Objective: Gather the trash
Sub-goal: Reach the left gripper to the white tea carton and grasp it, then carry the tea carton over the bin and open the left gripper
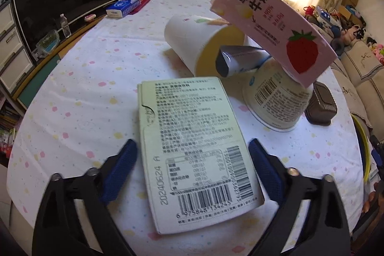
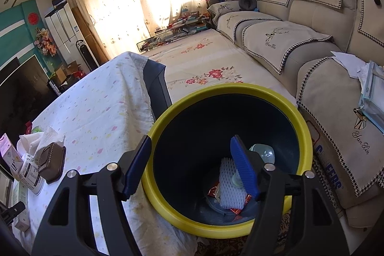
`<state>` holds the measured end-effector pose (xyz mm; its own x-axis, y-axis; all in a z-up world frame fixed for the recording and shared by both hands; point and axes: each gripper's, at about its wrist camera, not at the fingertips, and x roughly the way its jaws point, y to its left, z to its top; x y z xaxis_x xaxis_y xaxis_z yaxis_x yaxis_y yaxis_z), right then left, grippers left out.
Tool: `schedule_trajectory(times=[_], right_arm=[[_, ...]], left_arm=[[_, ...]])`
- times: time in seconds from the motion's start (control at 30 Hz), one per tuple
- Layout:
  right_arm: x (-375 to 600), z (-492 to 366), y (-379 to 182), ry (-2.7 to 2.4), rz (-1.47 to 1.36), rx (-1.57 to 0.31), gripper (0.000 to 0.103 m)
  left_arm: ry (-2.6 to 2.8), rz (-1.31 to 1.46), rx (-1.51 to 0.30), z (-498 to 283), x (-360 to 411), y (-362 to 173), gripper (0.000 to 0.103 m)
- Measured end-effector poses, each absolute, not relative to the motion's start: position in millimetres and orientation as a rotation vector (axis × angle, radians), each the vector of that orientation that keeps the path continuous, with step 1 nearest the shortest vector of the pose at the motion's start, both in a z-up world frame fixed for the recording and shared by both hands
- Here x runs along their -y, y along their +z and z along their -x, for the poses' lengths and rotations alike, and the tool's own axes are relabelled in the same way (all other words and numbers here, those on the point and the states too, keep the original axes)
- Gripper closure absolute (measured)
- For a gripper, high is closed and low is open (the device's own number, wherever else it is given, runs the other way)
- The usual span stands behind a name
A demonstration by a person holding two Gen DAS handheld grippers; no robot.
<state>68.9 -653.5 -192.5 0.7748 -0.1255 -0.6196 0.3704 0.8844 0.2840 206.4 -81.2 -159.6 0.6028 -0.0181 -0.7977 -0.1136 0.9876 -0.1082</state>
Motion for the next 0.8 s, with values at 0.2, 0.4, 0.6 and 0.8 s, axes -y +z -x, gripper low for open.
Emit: schedule_trajectory(times=[0.2,0.4,0.6,0.8], right_arm=[[657.7,-61.4,-191.9,-0.275,-0.431,-0.63,0.038],[662.3,-45.4,-187.0,-0.269,-0.446,-0.625,0.038],[662.5,-27.0,-183.7,-0.261,-0.472,-0.612,0.038],[661.6,-19.6,-184.3,-0.251,-0.481,-0.618,0.038]], left_arm=[[0.047,0.147,-0.914,-208.3,65.2,-157.0,0.028],[-0.002,0.113,-0.88,-186.6,56.7,-142.8,0.028],[-0.11,0.048,-0.839,-149.5,74.3,-116.8,0.03],[-0.224,0.043,-0.798,-131.0,99.4,-91.8,0.03]])
